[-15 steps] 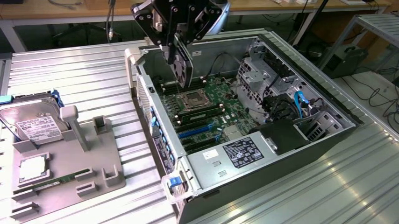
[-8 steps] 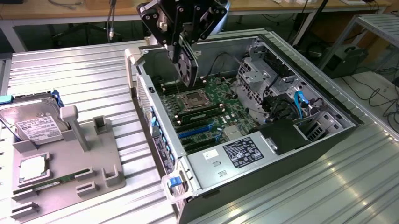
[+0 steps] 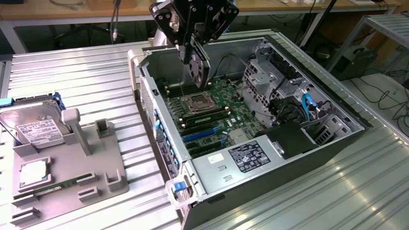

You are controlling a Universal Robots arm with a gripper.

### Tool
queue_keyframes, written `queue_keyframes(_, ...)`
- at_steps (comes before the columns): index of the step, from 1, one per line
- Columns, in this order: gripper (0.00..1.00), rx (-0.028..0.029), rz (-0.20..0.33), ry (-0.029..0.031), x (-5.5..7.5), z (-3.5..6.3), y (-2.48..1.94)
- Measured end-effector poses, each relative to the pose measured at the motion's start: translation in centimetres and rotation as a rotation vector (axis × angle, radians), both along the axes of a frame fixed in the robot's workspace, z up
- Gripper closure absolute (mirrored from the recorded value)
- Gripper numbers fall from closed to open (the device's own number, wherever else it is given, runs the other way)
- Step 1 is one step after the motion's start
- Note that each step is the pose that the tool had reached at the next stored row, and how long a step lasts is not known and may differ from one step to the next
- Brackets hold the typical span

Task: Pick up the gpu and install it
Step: 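Pick up the gpu and move the gpu toward the slot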

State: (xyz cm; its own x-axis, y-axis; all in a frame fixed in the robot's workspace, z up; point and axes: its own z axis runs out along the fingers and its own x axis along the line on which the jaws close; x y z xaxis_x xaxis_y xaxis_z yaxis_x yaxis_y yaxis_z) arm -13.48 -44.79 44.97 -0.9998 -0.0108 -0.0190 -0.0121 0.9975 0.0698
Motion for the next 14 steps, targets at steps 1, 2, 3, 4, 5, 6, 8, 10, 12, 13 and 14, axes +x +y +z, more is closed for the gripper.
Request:
queue_keyframes(1, 0.73, 0.0, 0.0, 0.0, 0.1, 0.0, 0.0)
queue_keyframes(2, 0.73, 0.0, 0.0, 0.0, 0.3, 0.0, 0.0)
queue_keyframes(3, 0.73, 0.0, 0.0, 0.0001, 0.4, 0.0, 0.0)
queue_keyframes(4, 0.73, 0.0, 0.0, 0.0, 0.5, 0.0, 0.0)
queue_keyframes(5, 0.73, 0.0, 0.0, 0.0, 0.7, 0.0, 0.0)
queue_keyframes(6, 0.73, 0.0, 0.0, 0.0, 1.4, 0.0, 0.0)
queue_keyframes(8, 0.73, -0.0001, 0.0, 0.0, 1.7, 0.0, 0.0)
queue_keyframes(10, 0.73, 0.0, 0.0, 0.0, 2.0, 0.0, 0.0)
queue_keyframes(12, 0.73, 0.0, 0.0, 0.0, 2.2, 0.0, 0.0)
queue_keyframes(13, 0.73, 0.0, 0.0, 0.0, 2.4, 0.0, 0.0)
queue_keyframes(14, 0.73, 0.0, 0.0, 0.0, 2.5, 0.0, 0.0)
